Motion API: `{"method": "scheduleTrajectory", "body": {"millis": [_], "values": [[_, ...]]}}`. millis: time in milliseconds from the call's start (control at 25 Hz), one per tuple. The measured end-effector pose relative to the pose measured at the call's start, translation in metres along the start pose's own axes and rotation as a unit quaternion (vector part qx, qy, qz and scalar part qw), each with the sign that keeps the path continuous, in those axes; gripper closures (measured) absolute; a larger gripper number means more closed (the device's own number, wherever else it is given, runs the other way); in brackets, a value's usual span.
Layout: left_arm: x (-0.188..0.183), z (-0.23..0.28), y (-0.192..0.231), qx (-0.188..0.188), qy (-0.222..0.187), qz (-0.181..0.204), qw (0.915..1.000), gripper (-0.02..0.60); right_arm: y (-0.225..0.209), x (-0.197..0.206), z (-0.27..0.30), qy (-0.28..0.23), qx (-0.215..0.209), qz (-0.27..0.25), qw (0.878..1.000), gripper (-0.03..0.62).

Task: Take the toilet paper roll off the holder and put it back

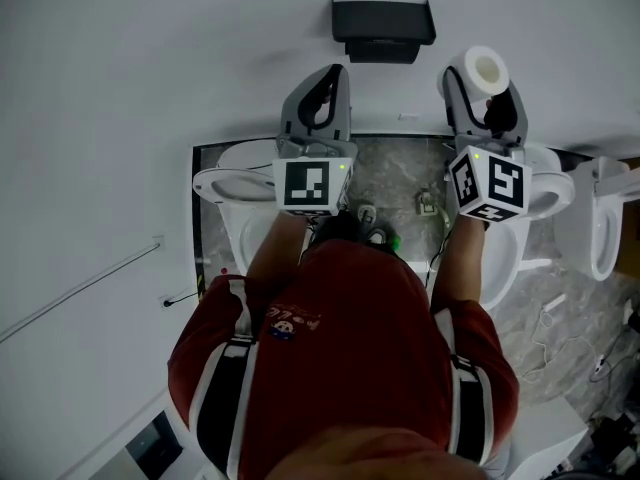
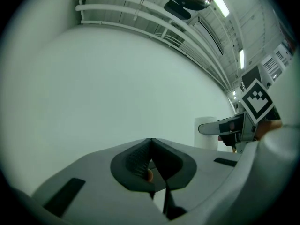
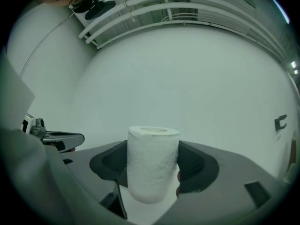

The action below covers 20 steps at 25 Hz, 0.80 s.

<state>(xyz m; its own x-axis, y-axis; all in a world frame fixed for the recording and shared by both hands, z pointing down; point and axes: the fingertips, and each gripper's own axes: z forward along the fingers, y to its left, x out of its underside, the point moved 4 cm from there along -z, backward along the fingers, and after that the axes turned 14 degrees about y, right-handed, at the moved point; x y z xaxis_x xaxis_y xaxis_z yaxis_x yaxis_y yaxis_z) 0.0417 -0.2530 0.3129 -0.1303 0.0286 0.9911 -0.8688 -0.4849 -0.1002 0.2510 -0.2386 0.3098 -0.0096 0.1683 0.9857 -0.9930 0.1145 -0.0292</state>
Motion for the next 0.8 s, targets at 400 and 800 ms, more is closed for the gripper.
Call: {"method": "scheduleTrajectory", "body": {"millis": [400, 800], "values": [[0.017, -0.021, -0.022, -0.003, -0.008, 0.0, 1.0, 0.563, 0.007, 0.051, -0.019, 0.035, -0.018, 0.008, 0.999, 0.27], [0.024, -0.022, -0.029, -0.01, -0.006, 0.01, 0.9999, 0.563, 0.003, 0.06, -0.02, 0.049, -0.018, 0.004, 0.999, 0.27]]}}
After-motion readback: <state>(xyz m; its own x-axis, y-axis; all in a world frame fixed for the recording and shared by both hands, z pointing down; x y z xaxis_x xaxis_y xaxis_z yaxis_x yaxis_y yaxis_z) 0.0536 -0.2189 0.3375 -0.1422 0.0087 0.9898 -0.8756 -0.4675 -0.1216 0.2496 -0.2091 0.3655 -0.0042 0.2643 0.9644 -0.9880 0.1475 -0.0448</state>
